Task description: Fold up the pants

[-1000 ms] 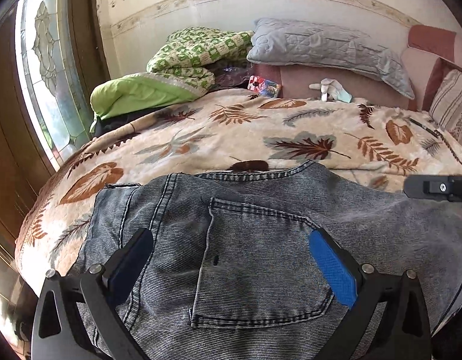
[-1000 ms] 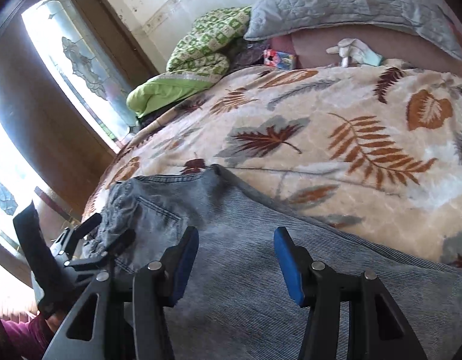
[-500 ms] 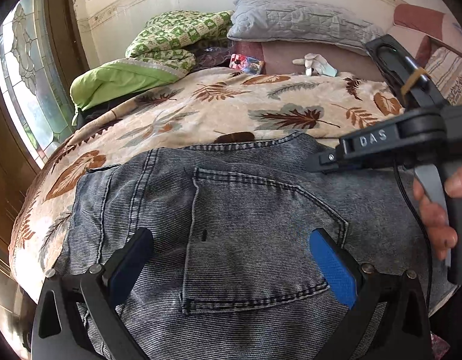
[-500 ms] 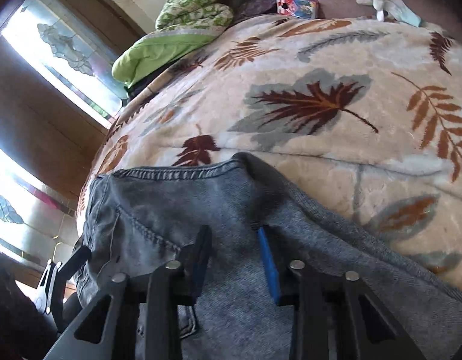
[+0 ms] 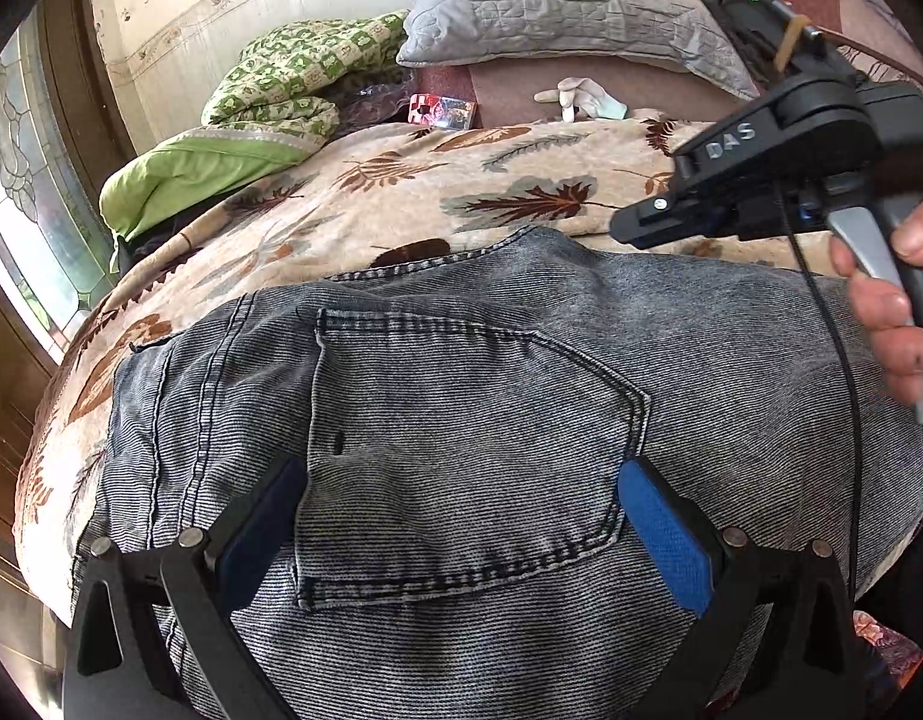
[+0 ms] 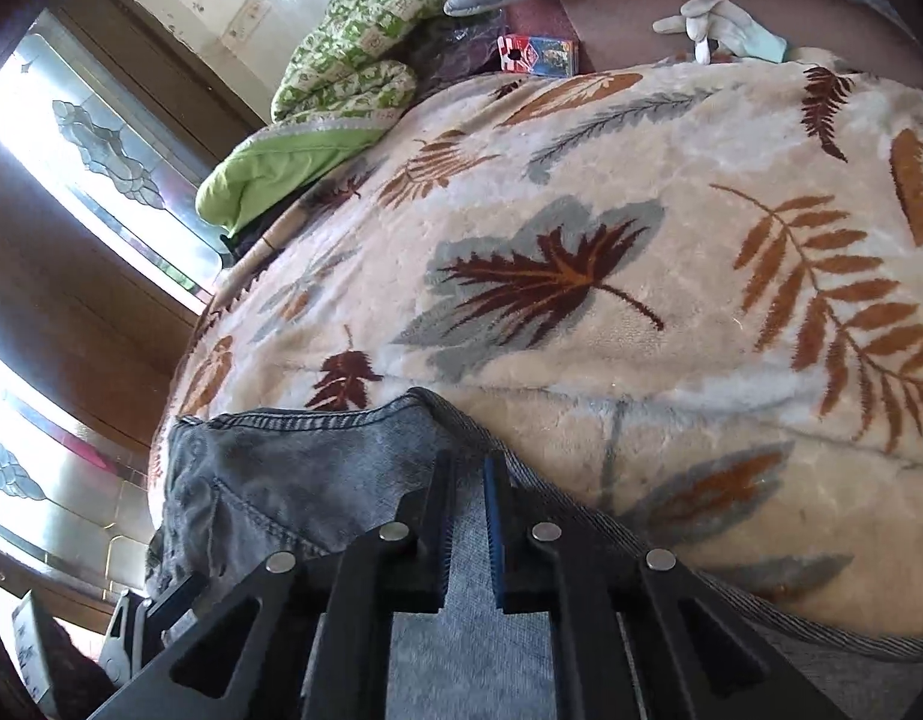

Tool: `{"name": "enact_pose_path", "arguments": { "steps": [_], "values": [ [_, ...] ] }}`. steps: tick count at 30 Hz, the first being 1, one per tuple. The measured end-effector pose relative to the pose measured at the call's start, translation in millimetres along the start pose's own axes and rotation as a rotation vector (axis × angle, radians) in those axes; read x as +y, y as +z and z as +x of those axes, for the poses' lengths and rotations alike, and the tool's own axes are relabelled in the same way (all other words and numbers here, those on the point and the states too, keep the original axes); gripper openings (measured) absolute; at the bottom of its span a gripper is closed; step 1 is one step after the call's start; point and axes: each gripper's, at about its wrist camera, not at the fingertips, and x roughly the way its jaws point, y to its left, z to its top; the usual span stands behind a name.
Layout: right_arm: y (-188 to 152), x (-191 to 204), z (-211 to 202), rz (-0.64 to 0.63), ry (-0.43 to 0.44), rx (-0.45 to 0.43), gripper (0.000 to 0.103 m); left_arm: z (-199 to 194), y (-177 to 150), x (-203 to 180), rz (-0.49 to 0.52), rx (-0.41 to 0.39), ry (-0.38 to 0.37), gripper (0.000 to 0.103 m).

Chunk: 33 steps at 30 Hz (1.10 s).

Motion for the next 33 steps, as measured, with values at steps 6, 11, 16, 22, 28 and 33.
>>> {"name": "enact_pose_path", "arguments": {
  "steps": [6, 11, 16, 22, 28, 33],
  "values": [
    [-39.7, -11.0, -36.1, 0.007, -0.039, 0.076, 0.014, -6.7, 0.9, -1.1, -0.005, -0.019, -0.008, 0.103],
    [-69.8, -58.5, -81.2, 0.104, -0.1, 0.024, 0.014, 0.4, 2.8, -10.2, 0.011, 0.009, 0.016, 0.103],
    [-86.8, -126.0, -132.3, 0.243, -0.163, -0.066, 0.013, 8.4, 5.7, -15.3, 0.013, 0.038, 0.041, 0.103],
    [-96.5, -173.5, -210.7, 0.347, -0.263, -0.27, 0.013, 3.5, 9.7, -17.2, 0.0, -0.004, 0.058, 0.103],
    [-115.0, -207.2, -277.0, 0.431, -0.205, -0.327, 0.024, -7.6, 13.4, -22.4, -0.006, -0.07, 0.022, 0.103],
    [-124.1, -206.0, -263.6, 0.421, -0.127, -0.224, 0.024, -9.1, 15.3, -29.0, 0.004, -0.08, 0.022, 0.103]
  ]
}}
